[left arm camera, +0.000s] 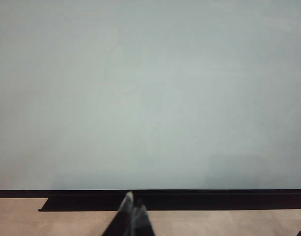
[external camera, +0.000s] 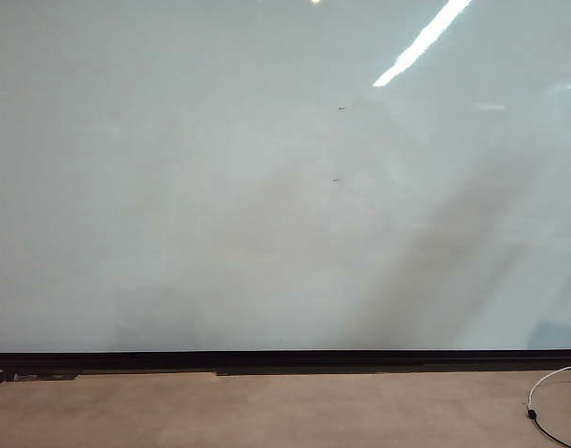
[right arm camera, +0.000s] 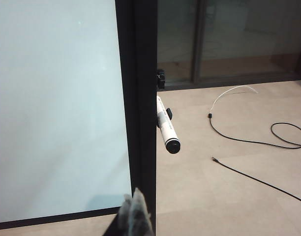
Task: Pick up the pen on the shelf to the right of the whiteboard and draw a rectangle.
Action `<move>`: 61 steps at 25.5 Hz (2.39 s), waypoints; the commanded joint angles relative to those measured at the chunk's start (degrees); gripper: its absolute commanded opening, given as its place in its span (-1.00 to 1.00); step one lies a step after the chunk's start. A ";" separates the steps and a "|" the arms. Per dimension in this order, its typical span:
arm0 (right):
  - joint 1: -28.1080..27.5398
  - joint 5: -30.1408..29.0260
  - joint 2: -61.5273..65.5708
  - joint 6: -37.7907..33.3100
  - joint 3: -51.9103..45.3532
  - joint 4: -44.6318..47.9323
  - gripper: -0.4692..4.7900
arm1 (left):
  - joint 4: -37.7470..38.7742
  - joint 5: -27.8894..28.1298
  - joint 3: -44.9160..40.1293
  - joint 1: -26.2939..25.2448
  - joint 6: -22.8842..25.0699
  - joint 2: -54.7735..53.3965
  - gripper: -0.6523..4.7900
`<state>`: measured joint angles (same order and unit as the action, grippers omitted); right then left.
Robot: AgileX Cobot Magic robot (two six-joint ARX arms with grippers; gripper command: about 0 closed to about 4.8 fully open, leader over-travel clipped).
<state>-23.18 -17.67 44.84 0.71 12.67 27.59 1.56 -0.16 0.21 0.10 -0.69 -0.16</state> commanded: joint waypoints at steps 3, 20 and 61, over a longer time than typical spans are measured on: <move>-0.04 -1.95 9.75 -0.28 0.74 11.78 -0.84 | -0.35 -0.04 0.17 0.00 0.24 -0.02 -0.78; -2.91 -8.39 29.59 0.96 9.81 16.92 -0.73 | -0.35 -0.04 0.17 0.00 0.24 -0.02 -0.78; -6.03 -19.82 60.63 -4.20 20.74 45.51 0.43 | -0.35 -0.04 0.17 0.00 0.24 -0.02 -0.78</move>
<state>-29.26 -37.12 105.12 -2.85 32.99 71.40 1.56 -0.19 0.21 0.10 -0.69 -0.16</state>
